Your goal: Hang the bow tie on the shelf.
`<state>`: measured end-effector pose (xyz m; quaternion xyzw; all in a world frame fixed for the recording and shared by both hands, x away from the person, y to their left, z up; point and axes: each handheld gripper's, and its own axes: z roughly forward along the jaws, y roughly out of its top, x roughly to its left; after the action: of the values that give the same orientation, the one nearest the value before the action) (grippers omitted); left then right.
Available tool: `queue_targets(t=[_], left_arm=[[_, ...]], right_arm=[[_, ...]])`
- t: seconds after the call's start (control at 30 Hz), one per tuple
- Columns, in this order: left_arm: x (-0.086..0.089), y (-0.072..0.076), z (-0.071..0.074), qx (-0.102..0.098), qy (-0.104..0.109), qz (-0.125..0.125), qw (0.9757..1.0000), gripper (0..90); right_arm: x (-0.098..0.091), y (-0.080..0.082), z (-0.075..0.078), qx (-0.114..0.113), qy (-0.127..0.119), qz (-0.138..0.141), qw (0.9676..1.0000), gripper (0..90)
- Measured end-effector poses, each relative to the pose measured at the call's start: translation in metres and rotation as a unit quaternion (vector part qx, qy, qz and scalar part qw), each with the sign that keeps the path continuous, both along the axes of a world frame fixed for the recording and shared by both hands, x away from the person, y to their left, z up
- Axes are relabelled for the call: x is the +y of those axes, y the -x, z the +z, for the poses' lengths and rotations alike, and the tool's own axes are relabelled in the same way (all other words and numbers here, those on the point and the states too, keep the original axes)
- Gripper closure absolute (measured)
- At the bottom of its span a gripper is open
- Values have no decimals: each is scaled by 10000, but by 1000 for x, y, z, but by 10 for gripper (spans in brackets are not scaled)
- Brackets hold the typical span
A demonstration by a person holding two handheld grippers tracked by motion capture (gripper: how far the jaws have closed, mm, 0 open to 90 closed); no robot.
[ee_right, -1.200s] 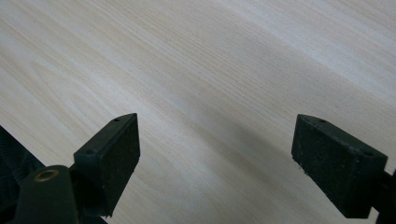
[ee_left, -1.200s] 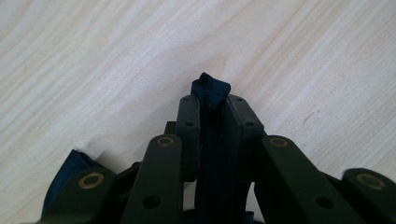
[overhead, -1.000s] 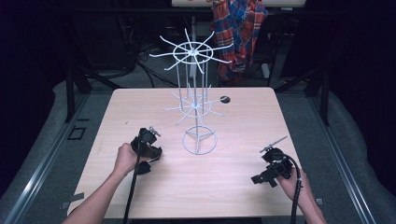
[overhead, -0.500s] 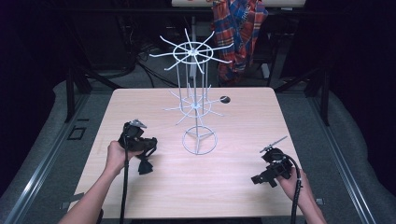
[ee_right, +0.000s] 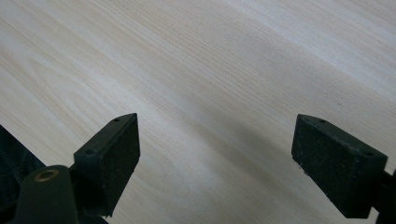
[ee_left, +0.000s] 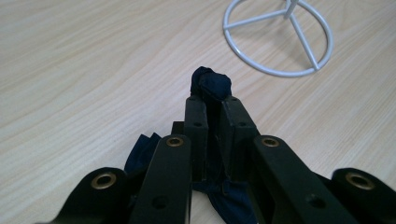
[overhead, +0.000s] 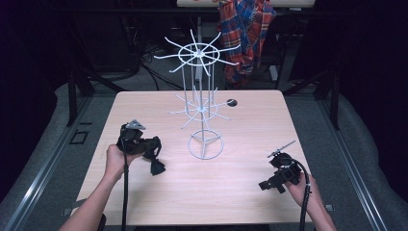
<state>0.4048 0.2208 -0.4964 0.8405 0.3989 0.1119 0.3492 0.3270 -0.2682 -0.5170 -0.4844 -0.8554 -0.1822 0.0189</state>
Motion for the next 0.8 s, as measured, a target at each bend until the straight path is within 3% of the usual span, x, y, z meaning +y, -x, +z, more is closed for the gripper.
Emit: queue_targets(t=[0.47,0.5,0.6,0.8], left_arm=[[5,3,17,-264,182,8,9995,829],[6,3,19,-283,201,7,9994,829],[8,3,22,-344,233,25,9991,830],[8,3,27,-435,192,15,9989,830]], right_arm=[[1,0,0,-60,15,-6,10000,151],[0,-1,1,58,104,84,9999,151],[0,0,1,22,56,19,10000,151],[0,-1,1,0,89,115,9999,151]])
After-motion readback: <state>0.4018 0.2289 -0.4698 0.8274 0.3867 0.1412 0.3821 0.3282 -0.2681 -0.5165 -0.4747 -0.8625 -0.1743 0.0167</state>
